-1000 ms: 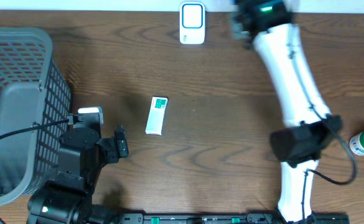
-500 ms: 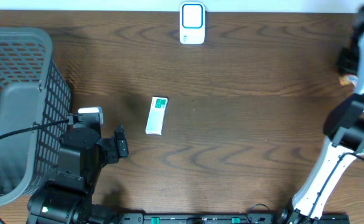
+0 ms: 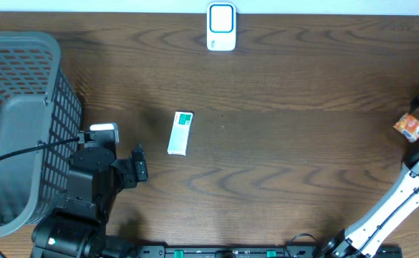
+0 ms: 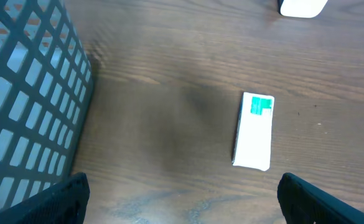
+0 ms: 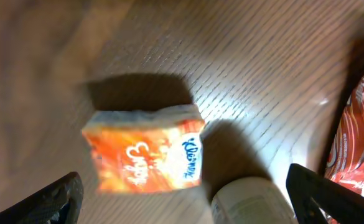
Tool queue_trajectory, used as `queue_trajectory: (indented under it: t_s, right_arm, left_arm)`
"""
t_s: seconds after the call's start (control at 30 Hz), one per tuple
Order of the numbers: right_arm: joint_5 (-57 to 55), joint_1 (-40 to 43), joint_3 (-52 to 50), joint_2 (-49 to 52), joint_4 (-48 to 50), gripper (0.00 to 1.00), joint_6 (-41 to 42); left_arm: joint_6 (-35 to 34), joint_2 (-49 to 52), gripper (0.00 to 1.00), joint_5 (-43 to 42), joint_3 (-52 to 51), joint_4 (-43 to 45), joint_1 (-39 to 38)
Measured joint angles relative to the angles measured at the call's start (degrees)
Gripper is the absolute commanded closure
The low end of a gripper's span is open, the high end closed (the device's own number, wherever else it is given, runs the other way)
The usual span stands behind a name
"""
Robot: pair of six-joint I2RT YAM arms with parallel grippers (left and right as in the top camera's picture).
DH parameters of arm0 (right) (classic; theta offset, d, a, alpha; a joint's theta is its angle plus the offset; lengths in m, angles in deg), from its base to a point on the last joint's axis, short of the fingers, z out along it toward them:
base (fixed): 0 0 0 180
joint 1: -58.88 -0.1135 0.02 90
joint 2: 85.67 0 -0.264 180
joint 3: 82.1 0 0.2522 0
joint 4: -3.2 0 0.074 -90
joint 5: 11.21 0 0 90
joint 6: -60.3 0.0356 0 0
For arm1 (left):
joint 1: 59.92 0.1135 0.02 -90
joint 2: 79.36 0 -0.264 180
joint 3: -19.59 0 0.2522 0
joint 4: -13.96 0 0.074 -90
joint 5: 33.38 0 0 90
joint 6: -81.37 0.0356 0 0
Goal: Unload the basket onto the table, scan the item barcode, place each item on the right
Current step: 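Swing the right arm right and drop the tissue pack at the edge, then reach the right gripper down to the white Panadol box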
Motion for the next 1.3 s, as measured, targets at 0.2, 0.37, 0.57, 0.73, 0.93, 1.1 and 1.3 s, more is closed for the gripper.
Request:
queue_trajectory:
  t_s: [0.2,0.37,0.57,0.73,0.93,1.1,1.3]
  right_arm:
    - [8.92,-1.27,-0.24,-10.25,0.5,0.01,0.07]
    - [18.12,-10.29,-0.04,-22.88,0.63,0.01,0.24]
    - [23.34,-35.45,0.44,-28.61,2.69,0.01,1.86]
    - [24.46,-52.94,0.44,-23.91,2.91,0.01,6.38]
    - [24.85,-68.57,0.26,-10.6,5.53,0.01,18.56]
    - [24.24,-75.49,0.22,-2.6,10.32,0.01,25.53]
    - [19.91,-80.28,-0.04,0.31,12.04,0.01,30.99]
  left_arm:
    - [0.0,0.0,0.04,0.0,0.0,0.0,0.0]
    - [0.0,0.0,0.04,0.0,0.0,0.02,0.0]
    - [0.0,0.0,0.04,0.0,0.0,0.0,0.0]
    - [0.0,0.0,0.04,0.0,0.0,0.0,0.0]
    - [0.0,0.0,0.04,0.0,0.0,0.0,0.0]
    - [0.0,0.0,0.04,0.0,0.0,0.0,0.0]
    - [0.0,0.0,0.04,0.0,0.0,0.0,0.0]
